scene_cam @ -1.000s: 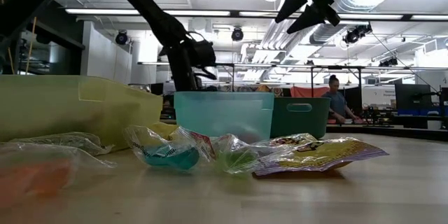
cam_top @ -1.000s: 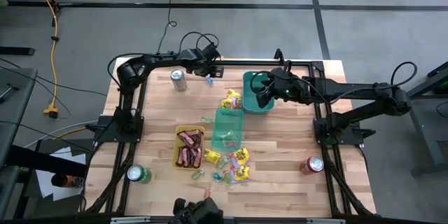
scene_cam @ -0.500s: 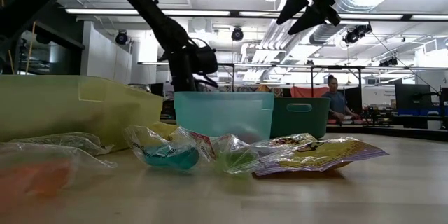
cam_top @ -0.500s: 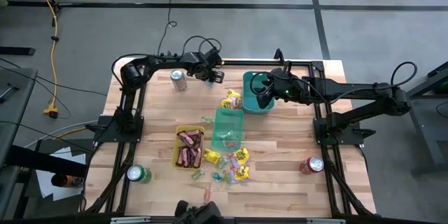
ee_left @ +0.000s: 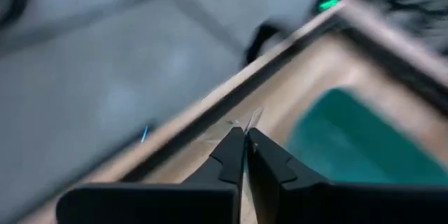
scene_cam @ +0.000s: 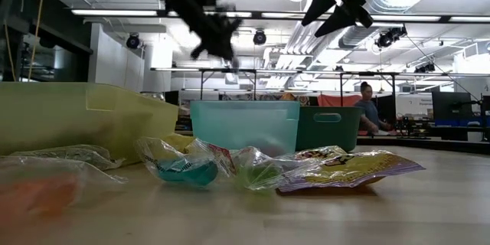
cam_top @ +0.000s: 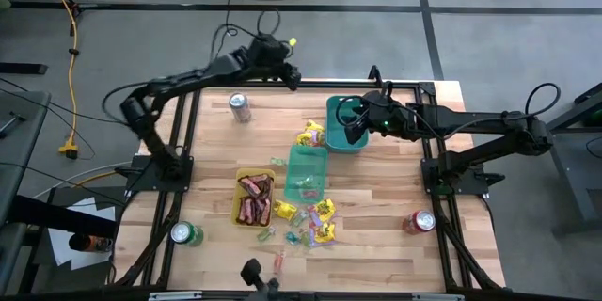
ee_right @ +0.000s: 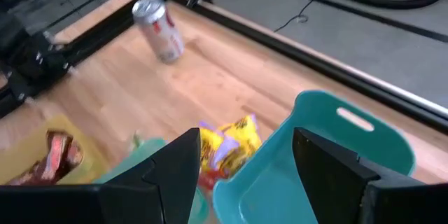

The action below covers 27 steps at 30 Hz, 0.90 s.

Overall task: Sort candy
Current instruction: Put the blue gummy into the light blue bin

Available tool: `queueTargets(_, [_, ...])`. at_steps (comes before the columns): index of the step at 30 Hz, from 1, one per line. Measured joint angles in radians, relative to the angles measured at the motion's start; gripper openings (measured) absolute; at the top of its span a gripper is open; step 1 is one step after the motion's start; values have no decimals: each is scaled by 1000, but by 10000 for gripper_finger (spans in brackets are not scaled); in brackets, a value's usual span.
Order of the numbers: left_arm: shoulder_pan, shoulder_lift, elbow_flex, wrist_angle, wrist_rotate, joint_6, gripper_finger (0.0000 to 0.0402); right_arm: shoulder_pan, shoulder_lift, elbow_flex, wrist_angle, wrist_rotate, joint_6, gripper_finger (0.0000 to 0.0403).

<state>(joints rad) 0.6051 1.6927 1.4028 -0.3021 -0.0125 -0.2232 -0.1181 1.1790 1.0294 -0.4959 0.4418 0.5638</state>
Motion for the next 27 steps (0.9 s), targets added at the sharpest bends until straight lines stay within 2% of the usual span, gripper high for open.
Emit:
queueTargets(5, [-56, -129, -3, 34, 133, 189, 1, 1, -5, 0, 47, 47, 16, 222])
queueTargets(8, [-106, -182, -74, 81, 159, 224, 0, 4, -25, 0, 53, 16, 41, 222])
queueTargets(11, [-166, -220, -209, 171, 161, 177, 0, 26, -50, 0, 29, -13, 65, 222])
queueTargets(16, [-309, -286, -462, 432, 159, -16, 0, 93, -100, 0, 9, -14, 65, 222])
queueTargets(19, [-412, -302, -550, 550, 88, -72, 0, 129, -120, 0, 0, 4, 52, 222])
queueTargets(22, [-508, -296, -565, 550, -20, -79, 0, 153, -122, 0, -3, 22, 4, 222])
queueTargets(27, [-626, -261, -564, 555, -115, -19, 0, 174, -122, 0, -34, -8, -46, 222])
